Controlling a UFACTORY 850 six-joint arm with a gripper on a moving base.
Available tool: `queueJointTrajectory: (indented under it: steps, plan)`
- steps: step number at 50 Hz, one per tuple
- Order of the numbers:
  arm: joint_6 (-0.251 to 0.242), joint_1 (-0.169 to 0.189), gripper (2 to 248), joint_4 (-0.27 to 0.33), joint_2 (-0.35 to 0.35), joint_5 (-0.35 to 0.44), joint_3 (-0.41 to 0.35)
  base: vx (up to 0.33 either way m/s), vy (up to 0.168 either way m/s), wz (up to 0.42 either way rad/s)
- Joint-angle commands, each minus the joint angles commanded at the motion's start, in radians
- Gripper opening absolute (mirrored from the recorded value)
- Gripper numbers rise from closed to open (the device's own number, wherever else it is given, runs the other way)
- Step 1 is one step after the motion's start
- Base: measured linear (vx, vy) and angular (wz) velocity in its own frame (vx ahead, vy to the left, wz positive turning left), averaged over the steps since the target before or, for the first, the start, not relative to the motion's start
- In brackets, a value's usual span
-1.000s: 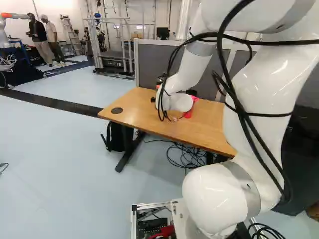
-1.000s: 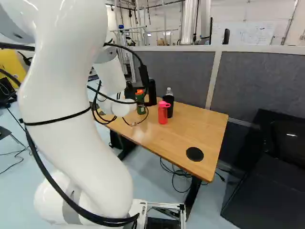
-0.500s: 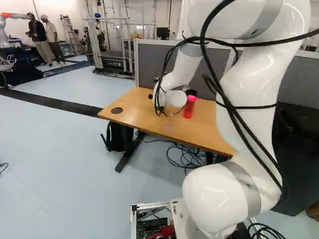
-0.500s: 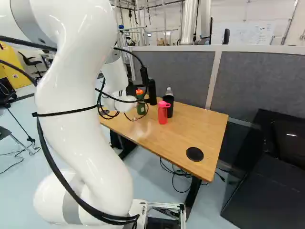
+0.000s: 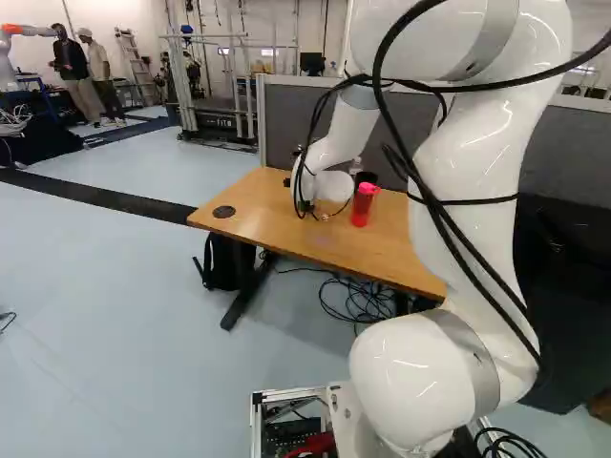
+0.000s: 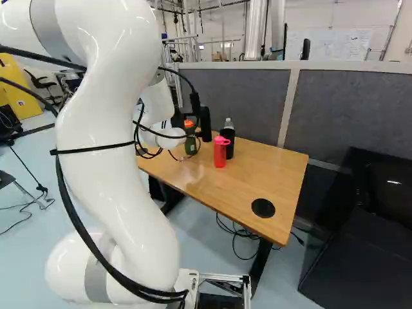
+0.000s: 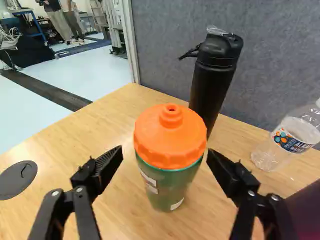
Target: Pick up the green bottle from the table
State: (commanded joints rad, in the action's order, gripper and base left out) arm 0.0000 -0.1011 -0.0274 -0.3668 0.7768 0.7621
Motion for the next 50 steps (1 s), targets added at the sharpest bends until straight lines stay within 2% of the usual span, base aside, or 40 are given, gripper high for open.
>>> queueJointTrajectory:
  steps: [1, 5, 6, 10, 11, 15, 16, 32, 50]
  plan:
    - [0.000, 0.000, 215, 0.000, 0.000, 0.000, 0.000, 0.000, 0.000, 0.000]
    - [0.000, 0.000, 215, 0.000, 0.000, 0.000, 0.000, 0.000, 0.000, 0.000]
    - [0.000, 0.000, 177, 0.000, 0.000, 0.000, 0.000, 0.000, 0.000, 0.000]
    - [0.000, 0.000, 177, 0.000, 0.000, 0.000, 0.000, 0.000, 0.000, 0.000]
    - [0.000, 0.000, 138, 0.000, 0.000, 0.000, 0.000, 0.000, 0.000, 0.000]
    - [0.000, 0.000, 138, 0.000, 0.000, 0.000, 0.000, 0.000, 0.000, 0.000]
    - [0.000, 0.000, 117, 0.000, 0.000, 0.000, 0.000, 0.000, 0.000, 0.000]
    - [0.000, 0.000, 116, 0.000, 0.008, 0.000, -0.001, 0.000, 0.000, 0.000]
    - [0.000, -0.006, 116, 0.000, 0.065, 0.000, -0.028, 0.000, 0.000, 0.000]
